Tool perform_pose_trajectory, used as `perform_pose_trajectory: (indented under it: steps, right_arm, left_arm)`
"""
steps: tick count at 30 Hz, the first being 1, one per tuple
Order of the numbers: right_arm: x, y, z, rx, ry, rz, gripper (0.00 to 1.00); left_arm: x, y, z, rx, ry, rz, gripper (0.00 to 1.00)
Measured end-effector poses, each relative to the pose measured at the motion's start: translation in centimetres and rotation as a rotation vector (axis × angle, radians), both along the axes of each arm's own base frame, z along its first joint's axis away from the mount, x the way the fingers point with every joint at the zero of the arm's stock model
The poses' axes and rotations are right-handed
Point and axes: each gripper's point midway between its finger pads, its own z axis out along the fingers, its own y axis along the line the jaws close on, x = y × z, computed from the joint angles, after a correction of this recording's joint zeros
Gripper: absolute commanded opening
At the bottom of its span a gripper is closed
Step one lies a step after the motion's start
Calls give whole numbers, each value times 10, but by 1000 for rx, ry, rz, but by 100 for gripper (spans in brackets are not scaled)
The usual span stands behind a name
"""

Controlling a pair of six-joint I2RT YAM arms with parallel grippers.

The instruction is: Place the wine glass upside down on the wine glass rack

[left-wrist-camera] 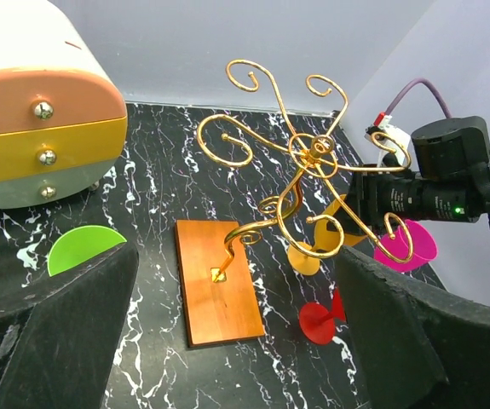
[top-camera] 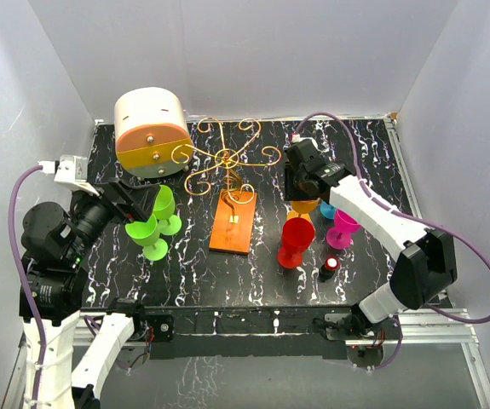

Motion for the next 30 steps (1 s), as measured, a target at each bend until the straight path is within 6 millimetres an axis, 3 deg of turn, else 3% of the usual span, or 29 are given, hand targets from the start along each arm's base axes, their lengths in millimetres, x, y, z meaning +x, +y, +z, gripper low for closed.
perform_pose_trajectory:
  steps: [13,22,30]
  right_arm:
    - [11,8,2,-124,-37,52,0]
    - [14,5,7,-143,-69,39,0]
    - [5,-11,38,-94,-206,-46,0]
  left_arm:
    - [0,2,5,7,-7,10,99]
    - [0,3,7,13,-5,14,99]
    - [2,3,6,13,1,15,99]
